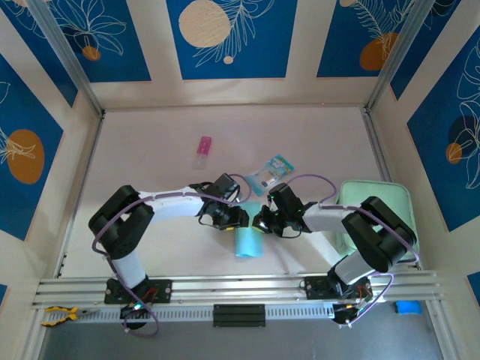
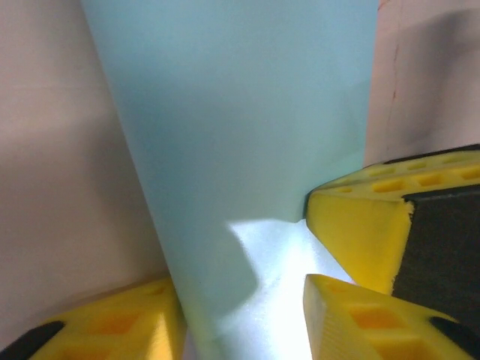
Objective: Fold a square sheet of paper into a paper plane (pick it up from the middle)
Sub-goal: Fold the square sheet of paper in half at the bottom-center of the table.
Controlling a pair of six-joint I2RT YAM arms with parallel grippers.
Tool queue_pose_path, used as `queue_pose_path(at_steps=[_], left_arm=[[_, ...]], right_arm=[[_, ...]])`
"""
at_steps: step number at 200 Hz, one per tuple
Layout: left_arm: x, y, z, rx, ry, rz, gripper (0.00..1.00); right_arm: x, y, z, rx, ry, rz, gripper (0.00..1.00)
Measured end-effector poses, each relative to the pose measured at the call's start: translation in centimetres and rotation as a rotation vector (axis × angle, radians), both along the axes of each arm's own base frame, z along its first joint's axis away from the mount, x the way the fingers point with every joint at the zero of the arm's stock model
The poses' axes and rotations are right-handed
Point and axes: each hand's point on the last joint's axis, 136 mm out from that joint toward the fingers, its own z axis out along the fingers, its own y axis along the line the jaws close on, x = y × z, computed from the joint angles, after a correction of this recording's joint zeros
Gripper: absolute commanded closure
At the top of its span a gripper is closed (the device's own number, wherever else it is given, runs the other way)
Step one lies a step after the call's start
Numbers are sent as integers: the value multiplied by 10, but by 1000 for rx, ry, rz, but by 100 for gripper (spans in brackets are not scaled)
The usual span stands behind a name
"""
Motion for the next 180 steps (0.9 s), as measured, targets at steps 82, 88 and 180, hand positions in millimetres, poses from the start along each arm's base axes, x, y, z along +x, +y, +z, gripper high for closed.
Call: queue_pose_path(at_steps=[82, 88, 180], left_arm=[[11, 3, 22, 1, -127, -16, 36], [11, 3, 21, 3, -127, -16, 37], [11, -2, 8, 14, -102, -27, 53]], right_arm=[[0, 0, 0, -2, -1, 0, 100], [0, 0, 0, -2, -2, 0, 100], [-1, 0, 0, -2, -2, 0, 100]])
